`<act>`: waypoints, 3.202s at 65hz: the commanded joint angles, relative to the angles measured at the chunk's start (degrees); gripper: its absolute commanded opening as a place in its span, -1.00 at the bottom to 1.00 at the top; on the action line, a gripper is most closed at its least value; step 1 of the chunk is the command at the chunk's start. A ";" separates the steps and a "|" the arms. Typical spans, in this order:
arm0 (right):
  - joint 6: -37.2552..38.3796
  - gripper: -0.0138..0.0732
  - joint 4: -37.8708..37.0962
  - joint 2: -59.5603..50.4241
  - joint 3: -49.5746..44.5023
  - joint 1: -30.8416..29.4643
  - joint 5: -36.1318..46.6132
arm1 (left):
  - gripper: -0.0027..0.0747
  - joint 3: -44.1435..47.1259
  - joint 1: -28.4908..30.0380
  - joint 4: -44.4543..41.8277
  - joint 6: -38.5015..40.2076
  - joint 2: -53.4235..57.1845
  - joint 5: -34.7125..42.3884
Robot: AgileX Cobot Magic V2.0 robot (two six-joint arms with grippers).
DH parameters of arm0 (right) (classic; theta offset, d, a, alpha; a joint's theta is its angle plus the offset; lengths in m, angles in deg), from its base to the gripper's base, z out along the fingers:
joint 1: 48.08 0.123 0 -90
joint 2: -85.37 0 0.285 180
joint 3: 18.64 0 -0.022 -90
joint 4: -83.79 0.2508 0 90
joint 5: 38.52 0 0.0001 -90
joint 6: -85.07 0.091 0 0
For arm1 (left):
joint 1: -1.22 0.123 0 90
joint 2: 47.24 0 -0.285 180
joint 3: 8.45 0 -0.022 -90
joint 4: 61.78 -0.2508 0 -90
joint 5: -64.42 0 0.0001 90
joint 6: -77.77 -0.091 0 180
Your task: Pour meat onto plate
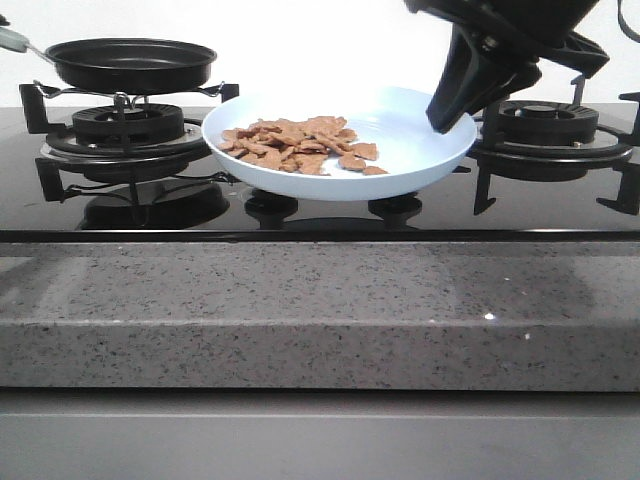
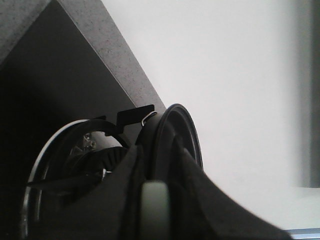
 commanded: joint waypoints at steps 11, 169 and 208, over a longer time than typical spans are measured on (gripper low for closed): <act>-0.53 -0.96 1.62 -2.34 1.48 -0.06 2.42 | 0.04 -1.74 0.52 0.02 -1.03 2.10 -5.76; -0.53 -0.96 1.62 -2.34 2.63 -0.12 0.73 | 0.29 22.00 -18.22 -84.21 28.94 68.96 -5.16; 0.86 -0.96 1.62 16.07 35.46 -5.97 -15.13 | 0.29 22.00 -18.22 -84.21 28.94 68.96 -5.16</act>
